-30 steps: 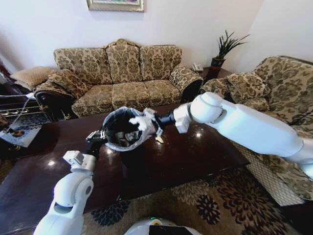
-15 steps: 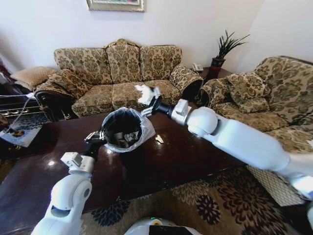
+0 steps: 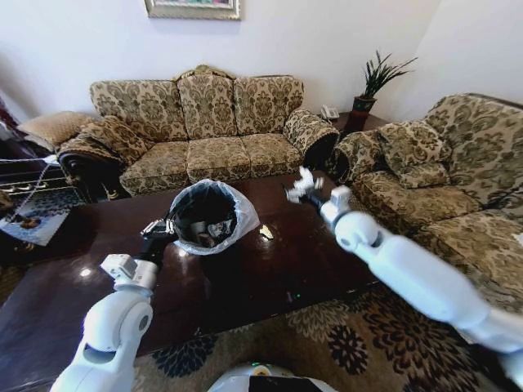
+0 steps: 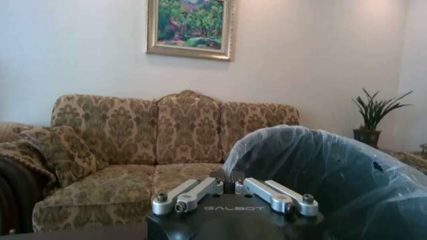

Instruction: Move to the front of the table and place the trash on the table into the trash bin.

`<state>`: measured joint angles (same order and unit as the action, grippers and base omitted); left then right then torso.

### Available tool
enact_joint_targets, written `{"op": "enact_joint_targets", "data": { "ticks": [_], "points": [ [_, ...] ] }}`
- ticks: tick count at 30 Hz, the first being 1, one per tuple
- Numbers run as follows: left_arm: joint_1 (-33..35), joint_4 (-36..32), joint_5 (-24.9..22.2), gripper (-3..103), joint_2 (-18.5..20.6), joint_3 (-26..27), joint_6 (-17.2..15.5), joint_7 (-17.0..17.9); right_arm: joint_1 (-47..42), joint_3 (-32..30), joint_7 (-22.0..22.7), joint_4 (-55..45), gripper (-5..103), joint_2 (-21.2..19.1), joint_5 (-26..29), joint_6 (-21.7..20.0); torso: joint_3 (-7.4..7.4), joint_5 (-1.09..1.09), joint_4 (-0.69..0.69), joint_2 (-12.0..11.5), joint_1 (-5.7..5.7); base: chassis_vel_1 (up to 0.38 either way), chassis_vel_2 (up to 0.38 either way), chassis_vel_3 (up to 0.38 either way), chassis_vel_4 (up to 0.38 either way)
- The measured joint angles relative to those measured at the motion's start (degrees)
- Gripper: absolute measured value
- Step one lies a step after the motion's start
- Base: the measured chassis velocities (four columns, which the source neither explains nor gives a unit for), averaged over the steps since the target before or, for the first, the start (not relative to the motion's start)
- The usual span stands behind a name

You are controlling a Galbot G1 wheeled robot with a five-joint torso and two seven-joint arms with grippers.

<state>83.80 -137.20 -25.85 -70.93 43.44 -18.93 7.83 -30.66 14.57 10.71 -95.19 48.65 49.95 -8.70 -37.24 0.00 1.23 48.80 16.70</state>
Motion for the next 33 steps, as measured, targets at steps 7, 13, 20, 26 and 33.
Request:
{"op": "enact_joint_targets", "data": {
  "ticks": [7,13,20,26,33],
  "points": [
    [0.35,0.28,0.00,3,0.33,0.23,0.13,0.05,-3.22,-0.87,-9.43,13.78,100,11.31,-6.04,6.91,0.00,0.00,0.05,0.00,0.00,0.000,0.000,0.000,0.000],
    [0.80,0.79,0.47,3,0.01,0.34,0.29,0.13,-1.61,-0.32,-14.14,22.67,100,16.35,-9.51,9.34,0.00,-0.01,0.03,0.00,0.00,0.000,0.000,0.000,0.000],
    [0.77,1.55,0.80,3,-0.19,0.07,0.37,0.05,-0.20,-0.05,-17.84,29.62,100,19.65,-11.67,10.53,0.00,-0.01,0.02,0.00,0.00,0.000,0.000,0.000,0.000],
    [0.39,2.10,0.93,3,-0.29,-0.07,0.44,-0.03,0.48,0.82,-19.48,33.09,100,21.13,-14.00,11.40,0.00,-0.01,0.01,0.00,0.00,0.000,0.000,0.000,0.000],
    [0.49,2.46,1.52,3,-0.40,-0.21,1.16,-0.50,3.25,2.35,-20.12,37.98,97,23.08,-16.94,11.18,0.00,0.00,0.02,0.00,0.00,0.000,0.000,0.000,0.000]
  ]
}}
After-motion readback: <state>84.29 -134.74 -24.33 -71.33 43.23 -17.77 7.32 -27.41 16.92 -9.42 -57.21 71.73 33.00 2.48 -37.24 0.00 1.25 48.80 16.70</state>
